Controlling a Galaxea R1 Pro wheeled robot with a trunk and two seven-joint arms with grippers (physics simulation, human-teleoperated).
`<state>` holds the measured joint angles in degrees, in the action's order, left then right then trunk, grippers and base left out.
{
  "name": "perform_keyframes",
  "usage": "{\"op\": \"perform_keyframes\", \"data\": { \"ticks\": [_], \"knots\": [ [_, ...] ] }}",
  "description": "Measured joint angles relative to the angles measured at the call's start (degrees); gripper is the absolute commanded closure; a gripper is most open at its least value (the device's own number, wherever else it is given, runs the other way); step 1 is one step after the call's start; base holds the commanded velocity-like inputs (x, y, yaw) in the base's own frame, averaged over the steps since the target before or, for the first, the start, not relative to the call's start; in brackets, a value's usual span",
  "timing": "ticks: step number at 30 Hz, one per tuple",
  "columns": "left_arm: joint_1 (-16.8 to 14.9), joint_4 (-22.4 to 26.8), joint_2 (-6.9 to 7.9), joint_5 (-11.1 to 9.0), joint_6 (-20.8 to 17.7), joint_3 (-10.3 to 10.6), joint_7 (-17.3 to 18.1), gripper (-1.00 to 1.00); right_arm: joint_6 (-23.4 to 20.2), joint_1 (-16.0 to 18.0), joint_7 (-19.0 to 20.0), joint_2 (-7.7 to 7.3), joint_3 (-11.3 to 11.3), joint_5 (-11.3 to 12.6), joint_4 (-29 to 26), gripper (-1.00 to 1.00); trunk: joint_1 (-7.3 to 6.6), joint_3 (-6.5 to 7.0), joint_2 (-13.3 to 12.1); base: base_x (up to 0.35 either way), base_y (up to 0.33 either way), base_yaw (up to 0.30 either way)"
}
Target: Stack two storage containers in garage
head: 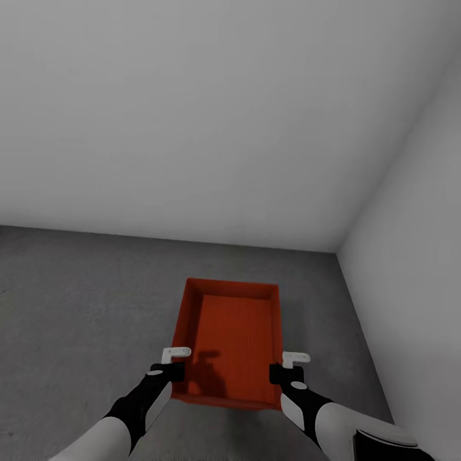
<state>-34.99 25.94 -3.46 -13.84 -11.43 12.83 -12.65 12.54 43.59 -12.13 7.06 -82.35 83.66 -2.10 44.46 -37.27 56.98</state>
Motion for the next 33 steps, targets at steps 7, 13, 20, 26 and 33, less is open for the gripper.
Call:
{"op": "perform_keyframes", "data": {
  "ticks": [7,13,20,26,33],
  "knots": [
    [0.0,0.0,0.00,0.0,0.0,-0.1,0.0,1.00,0.0,0.0,0.0,0.04,0.0,0.0,0.1,1.00,0.00,-0.20,0.0,0.000,0.000,0.000],
    [0.0,0.0,0.00,0.0,0.0,0.0,0.0,1.00,0.0,0.0,0.0,-0.02,0.0,0.0,0.0,1.00,0.00,-0.21,0.0,0.000,0.000,0.000],
    [0.0,0.0,0.00,0.0,0.0,0.0,0.0,1.00,0.0,0.0,0.0,-0.01,0.1,0.0,0.0,1.00,0.00,-0.21,0.0,0.000,0.000,0.000],
    [0.0,0.0,0.00,0.0,0.0,0.0,0.0,1.00,0.0,0.0,0.0,-0.01,0.1,0.0,0.0,1.00,0.00,-0.21,0.0,0.000,0.000,0.000],
    [0.0,0.0,0.00,-0.1,0.0,0.1,-0.1,1.00,0.0,0.0,0.0,-0.05,0.0,0.0,-0.1,1.00,0.21,-0.39,0.4,0.000,0.000,0.000]
  ]
}}
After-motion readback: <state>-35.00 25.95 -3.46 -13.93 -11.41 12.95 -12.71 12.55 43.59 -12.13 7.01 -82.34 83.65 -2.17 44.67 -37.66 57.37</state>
